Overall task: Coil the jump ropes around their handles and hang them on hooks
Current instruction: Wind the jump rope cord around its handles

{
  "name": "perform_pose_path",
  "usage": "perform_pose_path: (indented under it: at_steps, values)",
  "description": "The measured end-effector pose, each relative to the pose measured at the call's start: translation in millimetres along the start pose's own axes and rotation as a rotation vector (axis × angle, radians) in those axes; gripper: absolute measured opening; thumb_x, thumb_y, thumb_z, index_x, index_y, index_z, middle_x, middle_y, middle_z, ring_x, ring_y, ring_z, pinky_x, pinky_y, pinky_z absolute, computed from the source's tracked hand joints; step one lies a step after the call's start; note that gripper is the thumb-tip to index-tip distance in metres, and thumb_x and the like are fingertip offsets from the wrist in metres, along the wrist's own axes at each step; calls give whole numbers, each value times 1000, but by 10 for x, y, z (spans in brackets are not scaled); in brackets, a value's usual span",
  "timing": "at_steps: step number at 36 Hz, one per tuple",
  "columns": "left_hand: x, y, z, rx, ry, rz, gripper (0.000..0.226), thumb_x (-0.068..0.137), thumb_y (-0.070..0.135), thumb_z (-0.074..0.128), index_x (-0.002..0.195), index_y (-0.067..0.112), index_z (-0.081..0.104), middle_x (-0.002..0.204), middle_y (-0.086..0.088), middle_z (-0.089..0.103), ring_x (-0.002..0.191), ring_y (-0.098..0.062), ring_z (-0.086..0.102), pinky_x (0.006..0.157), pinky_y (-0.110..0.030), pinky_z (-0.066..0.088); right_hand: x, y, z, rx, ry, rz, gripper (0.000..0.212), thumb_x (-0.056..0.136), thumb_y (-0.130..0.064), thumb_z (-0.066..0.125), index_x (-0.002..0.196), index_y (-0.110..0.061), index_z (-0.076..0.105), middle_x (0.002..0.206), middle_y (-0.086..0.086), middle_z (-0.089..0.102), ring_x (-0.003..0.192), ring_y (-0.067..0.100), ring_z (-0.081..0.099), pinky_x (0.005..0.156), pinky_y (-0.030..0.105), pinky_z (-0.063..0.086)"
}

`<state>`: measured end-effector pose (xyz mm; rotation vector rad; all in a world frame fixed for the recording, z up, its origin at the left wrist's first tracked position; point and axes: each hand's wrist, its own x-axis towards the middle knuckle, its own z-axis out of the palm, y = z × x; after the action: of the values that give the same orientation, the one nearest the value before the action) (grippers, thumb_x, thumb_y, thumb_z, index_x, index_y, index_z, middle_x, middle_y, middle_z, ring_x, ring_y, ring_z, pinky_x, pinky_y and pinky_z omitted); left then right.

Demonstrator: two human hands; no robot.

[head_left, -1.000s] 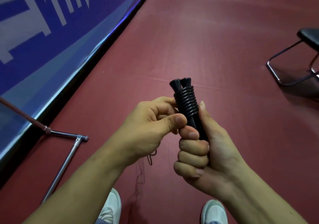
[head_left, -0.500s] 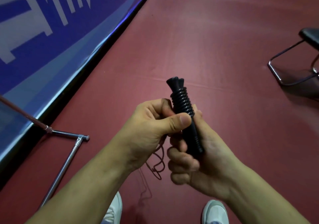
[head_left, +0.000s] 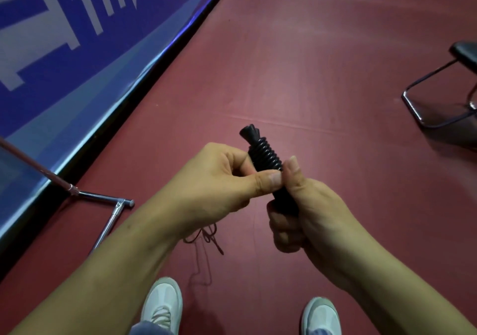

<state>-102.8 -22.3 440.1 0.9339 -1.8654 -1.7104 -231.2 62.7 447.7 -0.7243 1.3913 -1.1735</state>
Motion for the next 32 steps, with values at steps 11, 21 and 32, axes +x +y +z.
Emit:
perform_pose_path:
  at_steps: [11, 21, 32]
  values:
    - [14, -65, -123, 173, -50, 9, 41, 75, 43, 81, 59, 18, 54, 69, -3, 62, 51, -19, 50, 53, -36, 41, 63, 170, -160, -125, 18, -130, 57, 82, -65, 48, 47, -22, 59, 44, 2, 35, 35, 15, 28, 47, 25, 26]
    - [-2, -95, -68, -117, -178, -35, 52, 80, 37, 77, 87, -12, 60, 74, -24, 55, 51, -20, 40, 46, -27, 33, -22, 133, -108, 246, -107, 59, 61, 82, -70, 46, 59, -15, 53, 47, 0, 23, 37, 10, 15, 44, 19, 19]
    - [5, -66, 34, -344, -240, 63, 11, 89, 14, 66, 100, 13, 68, 70, -10, 66, 49, -14, 33, 43, -21, 24, -26, 174, -209, 607, -471, 238, 77, 87, -80, 36, 69, -10, 64, 36, -10, 32, 29, 8, 18, 38, 14, 30]
